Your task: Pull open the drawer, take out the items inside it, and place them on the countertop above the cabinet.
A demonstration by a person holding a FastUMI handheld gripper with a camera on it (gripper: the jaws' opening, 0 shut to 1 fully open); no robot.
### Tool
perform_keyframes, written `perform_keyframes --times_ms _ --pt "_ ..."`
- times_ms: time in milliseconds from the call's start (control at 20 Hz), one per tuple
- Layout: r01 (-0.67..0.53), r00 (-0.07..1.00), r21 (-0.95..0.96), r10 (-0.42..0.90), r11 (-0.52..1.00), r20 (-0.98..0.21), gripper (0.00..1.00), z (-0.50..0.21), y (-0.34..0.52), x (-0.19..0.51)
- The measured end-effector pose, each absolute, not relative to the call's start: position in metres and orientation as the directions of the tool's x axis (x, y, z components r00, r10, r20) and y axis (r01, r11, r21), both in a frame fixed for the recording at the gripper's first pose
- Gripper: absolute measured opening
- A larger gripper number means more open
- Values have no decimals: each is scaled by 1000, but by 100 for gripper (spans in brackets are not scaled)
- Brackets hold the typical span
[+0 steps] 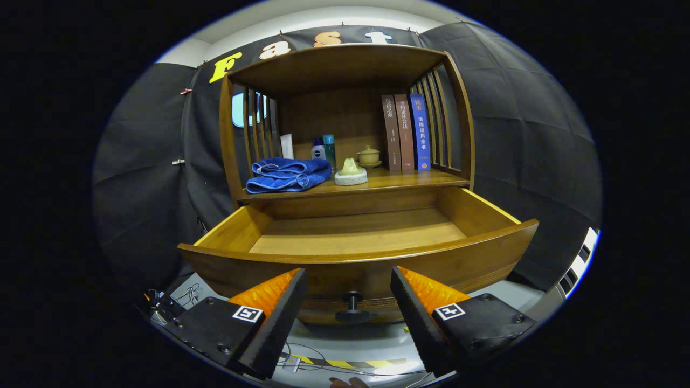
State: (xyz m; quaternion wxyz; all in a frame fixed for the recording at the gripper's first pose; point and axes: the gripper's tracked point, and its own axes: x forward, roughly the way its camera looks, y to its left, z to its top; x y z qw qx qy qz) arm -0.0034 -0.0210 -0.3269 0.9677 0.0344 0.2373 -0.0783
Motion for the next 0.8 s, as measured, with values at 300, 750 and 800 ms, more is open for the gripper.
perform_keyframes --times_ms 300,750,800 --pt "196 881 40 -158 980 -446 99 -329 -25 8" --pt "200 888 57 -156 978 -432 100 -340 -39 95" --pt "201 887 58 -156 978 -435 100 -345 -42 107"
